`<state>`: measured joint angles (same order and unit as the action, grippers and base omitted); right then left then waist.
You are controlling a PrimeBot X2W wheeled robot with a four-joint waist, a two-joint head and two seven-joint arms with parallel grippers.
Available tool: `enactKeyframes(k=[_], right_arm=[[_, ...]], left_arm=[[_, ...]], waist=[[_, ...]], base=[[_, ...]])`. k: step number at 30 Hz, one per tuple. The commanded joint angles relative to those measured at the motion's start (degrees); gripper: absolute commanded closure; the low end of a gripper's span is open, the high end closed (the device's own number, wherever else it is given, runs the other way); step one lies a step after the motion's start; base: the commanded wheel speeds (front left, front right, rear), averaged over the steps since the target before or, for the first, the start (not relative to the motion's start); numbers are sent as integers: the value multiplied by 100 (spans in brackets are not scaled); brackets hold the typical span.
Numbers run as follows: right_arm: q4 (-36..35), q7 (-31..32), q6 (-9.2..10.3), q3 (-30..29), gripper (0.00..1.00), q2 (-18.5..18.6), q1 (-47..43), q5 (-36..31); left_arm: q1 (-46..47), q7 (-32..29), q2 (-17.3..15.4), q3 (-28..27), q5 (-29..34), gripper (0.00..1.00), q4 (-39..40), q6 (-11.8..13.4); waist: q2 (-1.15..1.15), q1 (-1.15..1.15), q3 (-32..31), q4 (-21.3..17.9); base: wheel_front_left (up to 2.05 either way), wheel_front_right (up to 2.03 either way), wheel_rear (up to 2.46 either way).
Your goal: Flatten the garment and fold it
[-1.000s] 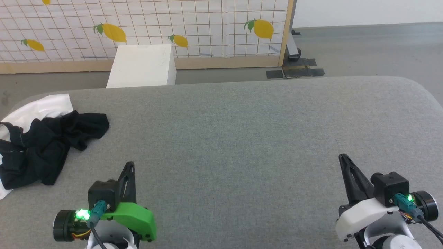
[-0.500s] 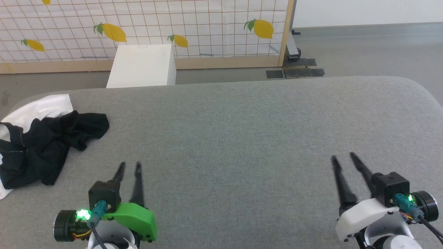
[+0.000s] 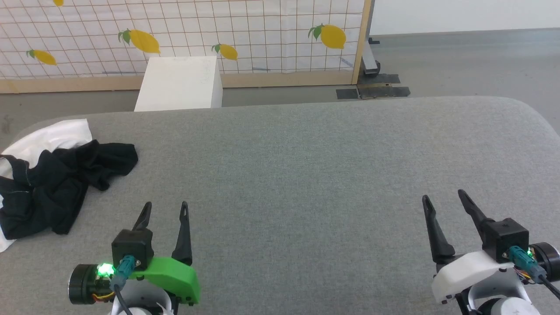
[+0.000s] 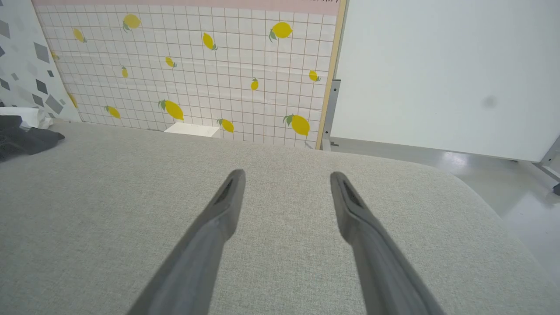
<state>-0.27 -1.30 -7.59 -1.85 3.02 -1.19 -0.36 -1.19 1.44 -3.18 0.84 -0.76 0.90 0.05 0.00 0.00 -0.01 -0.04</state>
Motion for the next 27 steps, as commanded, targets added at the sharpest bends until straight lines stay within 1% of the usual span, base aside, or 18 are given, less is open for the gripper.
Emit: enactKeyframes(k=[1, 14, 27], right_arm=[[-39, -64, 1, -44, 0, -2, -47, 38], [-75, -216, 2, -235, 0, -3, -48, 40], [-142, -371, 3, -305, 0, -5, -46, -14]], left_arm=[[-60, 58, 4, 17, -5, 0, 46, -8], [-98, 209, 7, 51, -32, 0, 144, 14], [-141, 363, 10, 82, -80, 0, 248, 79]], waist=[[0, 0, 1, 1], [0, 0, 28, 61], [0, 0, 61, 325]], base=[[0, 0, 0], [0, 0, 0], [0, 0, 0]])
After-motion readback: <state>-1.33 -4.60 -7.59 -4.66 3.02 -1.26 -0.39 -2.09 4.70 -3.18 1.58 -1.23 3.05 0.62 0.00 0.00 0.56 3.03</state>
